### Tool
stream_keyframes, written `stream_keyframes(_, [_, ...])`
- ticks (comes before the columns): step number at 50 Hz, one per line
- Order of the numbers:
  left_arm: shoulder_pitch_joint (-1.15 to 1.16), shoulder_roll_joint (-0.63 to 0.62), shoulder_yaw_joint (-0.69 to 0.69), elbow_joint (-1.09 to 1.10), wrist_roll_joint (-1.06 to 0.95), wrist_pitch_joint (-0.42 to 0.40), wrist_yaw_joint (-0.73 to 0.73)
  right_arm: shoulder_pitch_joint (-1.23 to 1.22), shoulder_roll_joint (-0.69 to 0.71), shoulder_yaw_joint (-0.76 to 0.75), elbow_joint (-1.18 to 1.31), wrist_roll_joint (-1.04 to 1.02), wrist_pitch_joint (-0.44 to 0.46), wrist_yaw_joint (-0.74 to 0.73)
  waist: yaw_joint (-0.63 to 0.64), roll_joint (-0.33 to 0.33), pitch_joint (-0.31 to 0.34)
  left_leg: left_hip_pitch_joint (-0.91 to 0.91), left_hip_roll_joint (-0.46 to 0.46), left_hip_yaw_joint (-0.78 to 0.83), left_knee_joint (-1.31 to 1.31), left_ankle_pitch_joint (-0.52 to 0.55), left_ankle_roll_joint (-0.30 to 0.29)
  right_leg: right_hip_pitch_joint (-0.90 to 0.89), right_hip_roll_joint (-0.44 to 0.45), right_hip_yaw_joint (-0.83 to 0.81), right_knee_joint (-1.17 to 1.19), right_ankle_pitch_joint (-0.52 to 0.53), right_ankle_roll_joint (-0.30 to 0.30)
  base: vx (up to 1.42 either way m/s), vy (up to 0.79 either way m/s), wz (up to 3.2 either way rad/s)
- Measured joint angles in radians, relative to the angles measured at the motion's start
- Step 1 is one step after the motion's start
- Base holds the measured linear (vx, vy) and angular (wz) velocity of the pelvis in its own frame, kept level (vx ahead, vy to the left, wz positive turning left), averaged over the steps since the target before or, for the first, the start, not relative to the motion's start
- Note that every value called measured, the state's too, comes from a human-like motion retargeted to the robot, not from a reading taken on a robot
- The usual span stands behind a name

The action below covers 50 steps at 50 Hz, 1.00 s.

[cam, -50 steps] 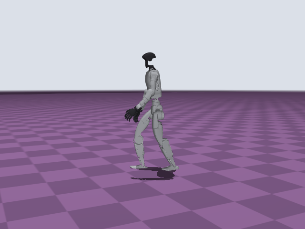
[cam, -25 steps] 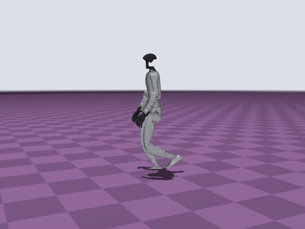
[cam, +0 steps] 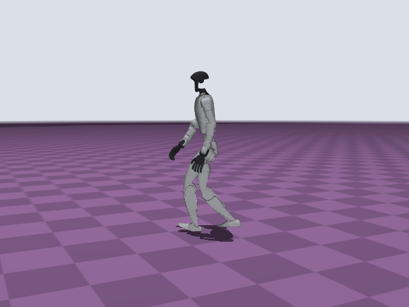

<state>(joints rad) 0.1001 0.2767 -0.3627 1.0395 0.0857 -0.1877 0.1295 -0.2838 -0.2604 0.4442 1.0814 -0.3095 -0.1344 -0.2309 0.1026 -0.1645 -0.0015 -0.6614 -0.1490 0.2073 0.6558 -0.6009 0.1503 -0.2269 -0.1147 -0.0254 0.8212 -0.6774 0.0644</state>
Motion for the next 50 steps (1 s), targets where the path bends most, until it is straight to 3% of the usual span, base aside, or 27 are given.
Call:
stream_keyframes(8, [-0.008, 0.004, 0.008, 0.017, -0.017, 0.0, 0.029, 0.023, 0.008, 0.004, 0.016, 0.001, 0.007, 0.02, -0.004, -0.044, -0.012, 0.059, -0.083, -0.018, 0.061, 0.03, 0.045, 0.071, -0.062, 0.042, 0.115, 0.026, 0.045, 0.07, 0.03, -0.16])
stream_keyframes(16, [-0.048, 0.011, 0.012, -0.015, -0.046, -0.001, 0.08, 0.066, 0.013, 0.006, 0.055, 0.017, 0.016, 0.048, -0.031, -0.102, -0.007, 0.178, -0.181, -0.005, 0.065, -0.009, 0.104, 0.006, -0.181, 0.076, 0.446, 0.278, 0.127, 0.05, 0.06, -0.26])
stream_keyframes(19, [-0.084, 0.021, 0.011, -0.035, -0.056, -0.003, 0.101, 0.068, 0.012, 0.005, 0.064, 0.016, 0.017, 0.053, -0.045, -0.11, -0.003, 0.243, -0.192, 0.001, 0.024, -0.034, 0.111, -0.079, -0.229, 0.08, 0.583, 0.33, 0.111, 0.01, 0.05, -0.42])
stream_keyframes(24, [-0.159, 0.04, 0.001, -0.059, -0.076, -0.006, 0.133, 0.077, 0.007, 0.004, 0.065, 0.005, 0.013, 0.05, -0.077, -0.096, 0.006, 0.382, -0.19, -0.001, -0.077, -0.07, 0.108, -0.234, -0.283, 0.061, 0.685, 0.249, 0.041, -0.01, 0.05, -0.49])
stream_keyframes(30, [-0.266, 0.068, -0.006, -0.079, -0.098, 0.001, 0.158, 0.089, -0.001, 0.003, 0.048, 0.001, 0.01, 0.05, -0.119, -0.047, 0.013, 0.569, -0.162, -0.018, -0.267, -0.052, 0.073, -0.386, -0.252, -0.007, 0.515, 0.139, 0.002, -0.01, 0.02, -0.28])
stream_keyframes(40, [-0.391, 0.091, -0.028, -0.116, -0.1, -0.02, 0.172, 0.147, -0.004, -0.015, 0.063, 0.019, 0.017, 0.053, -0.142, 0.038, -0.015, 0.738, -0.089, -0.04, -0.448, -0.018, 0.03, -0.45, -0.046, -0.04, -0.11, 0.217, 0.089, 0.0, 0.0, 0.0])
stream_keyframes(45, [-0.38, 0.087, -0.036, -0.133, -0.103, -0.03, 0.168, 0.174, -0.003, -0.014, 0.077, 0.027, 0.019, 0.055, -0.142, 0.034, -0.014, 0.765, -0.079, -0.058, -0.324, -0.081, 0.018, -0.447, -0.019, -0.007, -0.059, 0.225, 0.087, 0.0, 0.0, 0.0])
stream_keyframes(50, [-0.335, 0.072, -0.043, -0.145, -0.115, -0.039, 0.155, 0.189, 0.002, -0.016, 0.097, 0.044, 0.016, 0.038, -0.139, 0.064, -0.005, 0.732, -0.003, -0.058, -0.014, -0.128, -0.016, -0.385, 0.028, -0.021, 0.048, 0.224, 0.047, 0.0, 0.0, 0.0])
